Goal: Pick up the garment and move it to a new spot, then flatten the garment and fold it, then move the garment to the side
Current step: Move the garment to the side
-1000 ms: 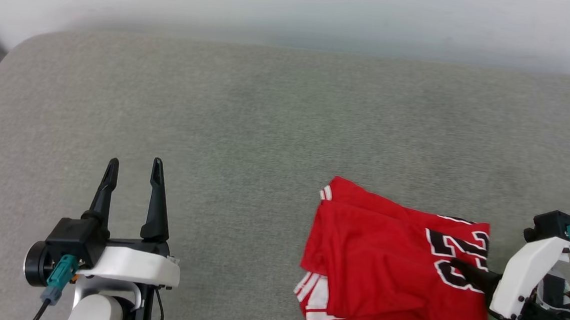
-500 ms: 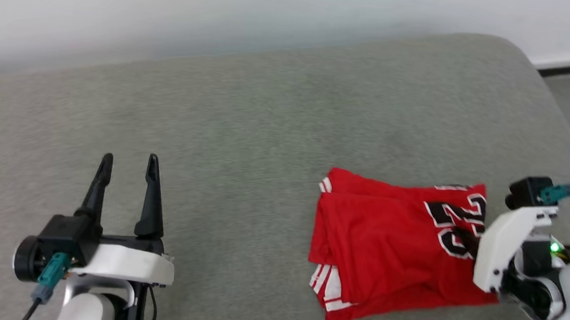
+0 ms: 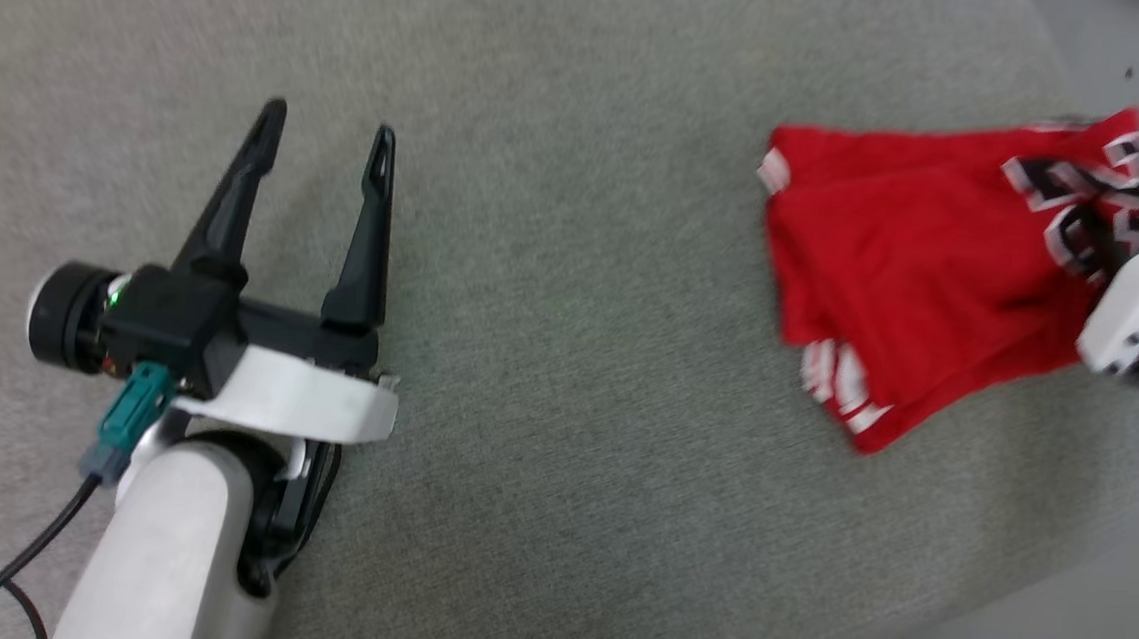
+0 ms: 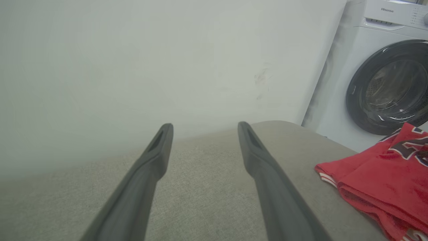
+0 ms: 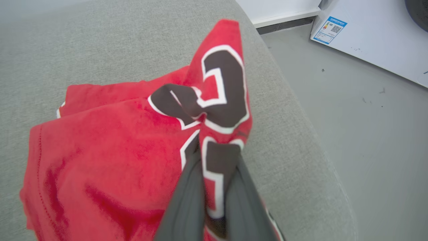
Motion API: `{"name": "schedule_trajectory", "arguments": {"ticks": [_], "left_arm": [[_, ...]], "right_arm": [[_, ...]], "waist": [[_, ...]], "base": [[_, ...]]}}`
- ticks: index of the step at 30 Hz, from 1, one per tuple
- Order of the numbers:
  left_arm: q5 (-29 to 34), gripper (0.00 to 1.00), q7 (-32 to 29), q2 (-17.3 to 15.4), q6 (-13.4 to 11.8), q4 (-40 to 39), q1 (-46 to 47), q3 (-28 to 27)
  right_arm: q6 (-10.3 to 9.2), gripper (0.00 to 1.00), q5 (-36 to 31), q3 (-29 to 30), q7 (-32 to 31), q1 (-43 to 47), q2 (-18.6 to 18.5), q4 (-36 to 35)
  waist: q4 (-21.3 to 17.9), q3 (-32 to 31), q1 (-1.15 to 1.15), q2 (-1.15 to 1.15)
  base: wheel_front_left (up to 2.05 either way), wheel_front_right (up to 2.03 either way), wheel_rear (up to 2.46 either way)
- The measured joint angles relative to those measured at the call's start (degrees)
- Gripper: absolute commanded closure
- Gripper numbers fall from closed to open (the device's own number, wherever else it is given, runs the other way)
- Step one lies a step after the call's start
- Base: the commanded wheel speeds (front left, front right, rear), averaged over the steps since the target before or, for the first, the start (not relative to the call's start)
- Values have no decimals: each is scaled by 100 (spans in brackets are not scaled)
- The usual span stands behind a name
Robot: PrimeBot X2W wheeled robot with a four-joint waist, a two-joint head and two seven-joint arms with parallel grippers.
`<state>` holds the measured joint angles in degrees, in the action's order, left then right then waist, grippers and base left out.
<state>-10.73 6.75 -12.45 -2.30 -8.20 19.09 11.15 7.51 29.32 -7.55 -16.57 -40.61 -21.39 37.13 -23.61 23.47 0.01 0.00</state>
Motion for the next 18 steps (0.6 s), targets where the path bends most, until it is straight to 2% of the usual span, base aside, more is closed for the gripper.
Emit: {"name": "schedule_trajectory", "arguments": {"ticks": [9, 16, 17, 18], "left_arm": [[212, 0, -219, -100, 181, -126, 725, 291], [325, 0, -314, -111, 265, -197, 1031, 486], [338, 0, -314, -110, 276, -198, 1065, 508], [342, 0, -314, -112, 279, -194, 1082, 516]], "right_arm": [[1, 100, -504, 552, 1048, -1104, -499, 1128], [2, 98, -1259, 1201, 1836, -1700, -443, 2267], [2, 59, -1401, 1294, 1929, -1744, -423, 2431], [1, 0, -1503, 1389, 2064, -1786, -390, 2574]], "waist": [[108, 1121, 0, 0], [301, 1649, 0, 0], [335, 1691, 0, 0], [370, 1724, 0, 0]], "base": [[0, 0, 0], [0, 0, 0], [0, 0, 0], [0, 0, 0]]}}
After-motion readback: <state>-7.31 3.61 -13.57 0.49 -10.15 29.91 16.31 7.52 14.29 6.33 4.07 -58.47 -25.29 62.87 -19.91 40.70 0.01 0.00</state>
